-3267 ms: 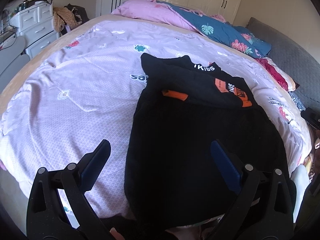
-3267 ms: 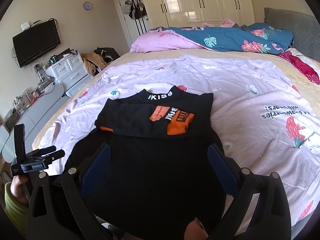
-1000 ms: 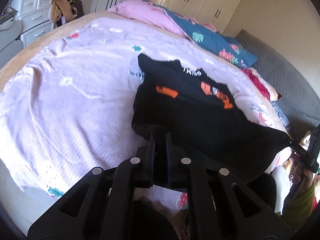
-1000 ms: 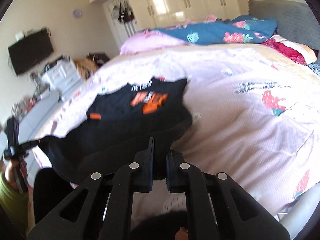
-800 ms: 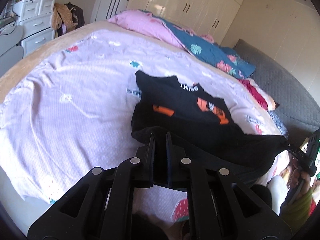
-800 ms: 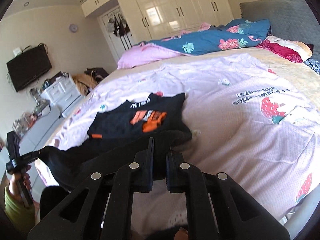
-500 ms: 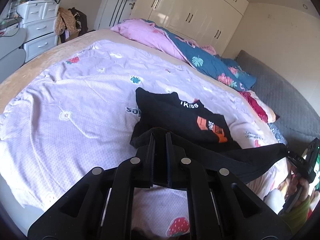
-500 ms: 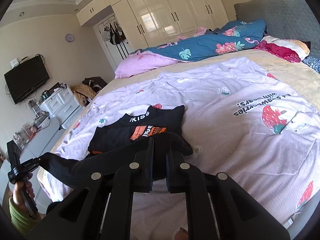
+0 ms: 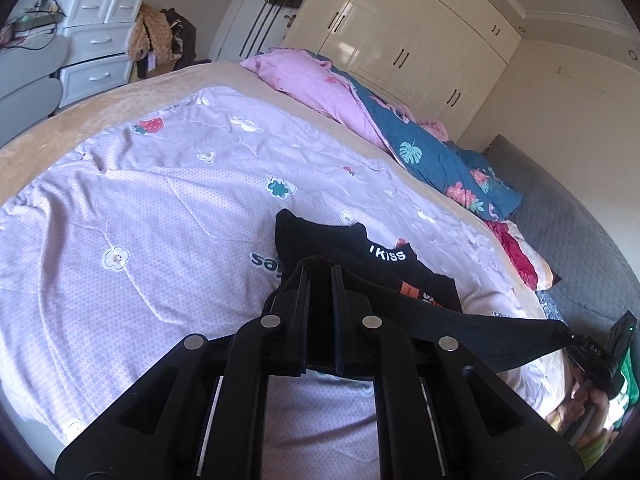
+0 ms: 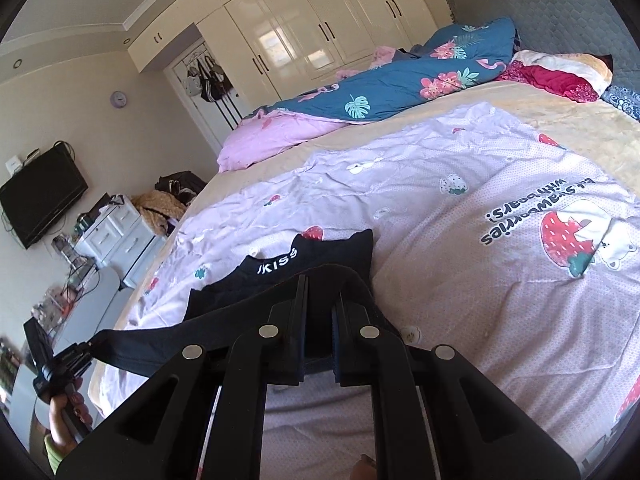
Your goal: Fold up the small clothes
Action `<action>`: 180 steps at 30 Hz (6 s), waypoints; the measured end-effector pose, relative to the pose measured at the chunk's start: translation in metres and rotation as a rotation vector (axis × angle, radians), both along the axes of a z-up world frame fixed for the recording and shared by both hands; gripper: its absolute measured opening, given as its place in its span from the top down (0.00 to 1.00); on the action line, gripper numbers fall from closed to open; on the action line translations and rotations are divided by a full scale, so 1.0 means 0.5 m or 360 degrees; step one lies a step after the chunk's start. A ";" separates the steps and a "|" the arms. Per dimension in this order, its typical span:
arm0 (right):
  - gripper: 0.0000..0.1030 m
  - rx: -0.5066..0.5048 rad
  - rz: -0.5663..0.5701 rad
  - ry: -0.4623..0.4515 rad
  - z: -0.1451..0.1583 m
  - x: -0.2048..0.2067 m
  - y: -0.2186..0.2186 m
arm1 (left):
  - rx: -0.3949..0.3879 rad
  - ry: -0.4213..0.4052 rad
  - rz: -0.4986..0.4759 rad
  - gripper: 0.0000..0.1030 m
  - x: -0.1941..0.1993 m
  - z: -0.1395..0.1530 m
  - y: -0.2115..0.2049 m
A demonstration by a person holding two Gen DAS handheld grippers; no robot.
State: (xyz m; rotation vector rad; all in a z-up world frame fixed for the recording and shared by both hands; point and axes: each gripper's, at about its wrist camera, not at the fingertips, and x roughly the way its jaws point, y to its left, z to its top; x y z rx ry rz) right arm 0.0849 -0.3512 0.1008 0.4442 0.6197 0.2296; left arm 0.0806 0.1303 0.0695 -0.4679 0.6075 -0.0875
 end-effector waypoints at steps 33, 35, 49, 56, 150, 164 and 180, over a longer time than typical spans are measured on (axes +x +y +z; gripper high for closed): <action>0.91 -0.0153 -0.0265 0.0178 -0.150 0.260 0.049 | 0.0144 0.0112 0.0125 0.97 0.217 -0.091 -0.015; 0.88 -0.0181 -0.0261 0.0193 -0.161 0.263 0.052 | 0.0149 0.0126 0.0132 0.95 0.221 -0.098 -0.017; 0.40 -0.0351 -0.0269 -0.0007 -0.122 0.209 0.075 | 0.0349 0.0029 0.0120 0.46 0.171 -0.063 -0.048; 0.37 -0.0406 -0.0114 -0.0124 -0.091 0.188 0.119 | 0.0372 0.0075 -0.0055 0.42 0.156 -0.072 -0.092; 0.94 -0.0464 -0.0175 0.0072 -0.202 0.398 0.076 | 0.0491 0.0186 0.0117 0.96 0.386 -0.151 -0.055; 0.93 -0.0495 -0.0182 0.0120 -0.220 0.405 0.079 | 0.0523 0.0220 0.0123 0.93 0.387 -0.161 -0.060; 0.34 -0.0399 -0.0243 0.0161 -0.211 0.388 0.053 | 0.0487 0.0182 0.0200 0.14 0.358 -0.127 -0.035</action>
